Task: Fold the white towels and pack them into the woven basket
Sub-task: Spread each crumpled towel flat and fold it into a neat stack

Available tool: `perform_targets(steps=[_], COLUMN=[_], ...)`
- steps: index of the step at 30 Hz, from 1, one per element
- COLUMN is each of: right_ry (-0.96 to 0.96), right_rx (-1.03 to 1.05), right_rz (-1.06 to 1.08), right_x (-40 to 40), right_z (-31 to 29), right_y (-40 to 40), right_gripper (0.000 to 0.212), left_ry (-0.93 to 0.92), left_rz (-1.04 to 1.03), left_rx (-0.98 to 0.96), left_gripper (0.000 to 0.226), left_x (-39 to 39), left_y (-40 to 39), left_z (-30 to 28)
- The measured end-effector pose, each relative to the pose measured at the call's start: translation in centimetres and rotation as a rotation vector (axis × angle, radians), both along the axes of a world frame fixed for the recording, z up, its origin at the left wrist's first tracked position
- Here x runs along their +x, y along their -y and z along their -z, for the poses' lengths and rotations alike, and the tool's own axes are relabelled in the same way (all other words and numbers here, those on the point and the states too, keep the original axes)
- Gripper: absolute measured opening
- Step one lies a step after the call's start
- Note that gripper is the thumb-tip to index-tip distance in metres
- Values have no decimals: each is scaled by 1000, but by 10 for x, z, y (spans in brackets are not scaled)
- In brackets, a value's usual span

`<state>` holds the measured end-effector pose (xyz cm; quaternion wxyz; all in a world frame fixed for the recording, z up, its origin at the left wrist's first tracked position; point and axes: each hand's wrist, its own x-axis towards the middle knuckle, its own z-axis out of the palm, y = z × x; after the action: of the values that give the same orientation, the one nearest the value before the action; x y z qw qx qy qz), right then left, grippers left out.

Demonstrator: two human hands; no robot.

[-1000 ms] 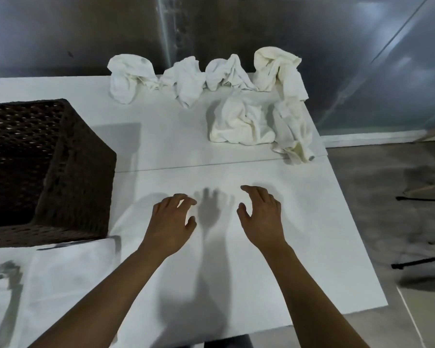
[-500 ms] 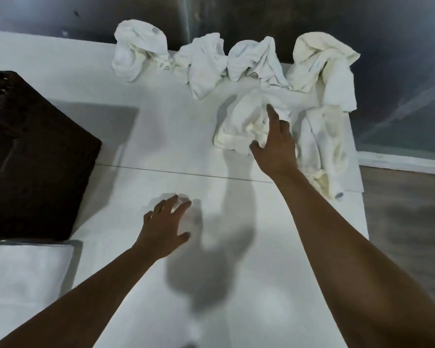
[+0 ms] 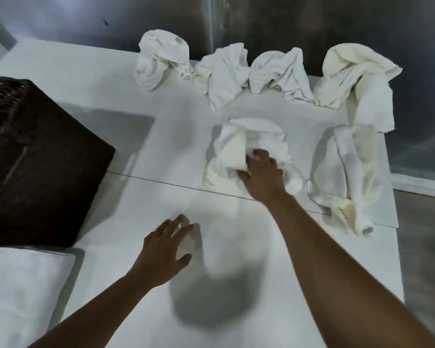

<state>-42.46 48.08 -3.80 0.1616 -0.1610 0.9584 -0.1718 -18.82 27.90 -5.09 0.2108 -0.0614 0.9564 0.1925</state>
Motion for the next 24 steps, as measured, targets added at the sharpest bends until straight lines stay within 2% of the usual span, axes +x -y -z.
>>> perform_targets(steps=[2,4,7,9,11,12,13,16,18,21,24], right_ry=[-19,-36,-66,-52,-20,16,54,192,216,251,290], right_rx=[12,8,-53,-80,-124,-158,-190,-249,-296,-385,-345], right_rz=[-26,-52,-114,-138,-128,-124,-121,-85,-11,205,329], right_x=[33,67,122,162,201,217,231,272,300,333,351], right_z=[0,4,10,10,10,8,7,0,-2,-7,-22], right_y=[3,4,3,4,4,4,3,1,-1,-5,-3], right_gripper=[47,44,41,40,45,51,58,75,82,81,72], left_ry=[-37,-101,-169,-102,39,91,118,78,49,24,-37], left_rz=[-108,-228,-385,-444,-458,-461,-461,-433,-422,-423,-438], left_rx=[97,204,465,545,503,459,410,306,338,460,582], left_gripper=[71,78,88,105,119,117,106,39,10,7,11], left_x=[-10,-22,-34,-38,-37,-32,-26,0,23,51,69], left_y=[-2,-3,-8,-14,-20,-21,-20,-11,-3,15,30], left_z=[-9,-19,-34,-47,-55,-56,-56,-55,-55,-57,-69])
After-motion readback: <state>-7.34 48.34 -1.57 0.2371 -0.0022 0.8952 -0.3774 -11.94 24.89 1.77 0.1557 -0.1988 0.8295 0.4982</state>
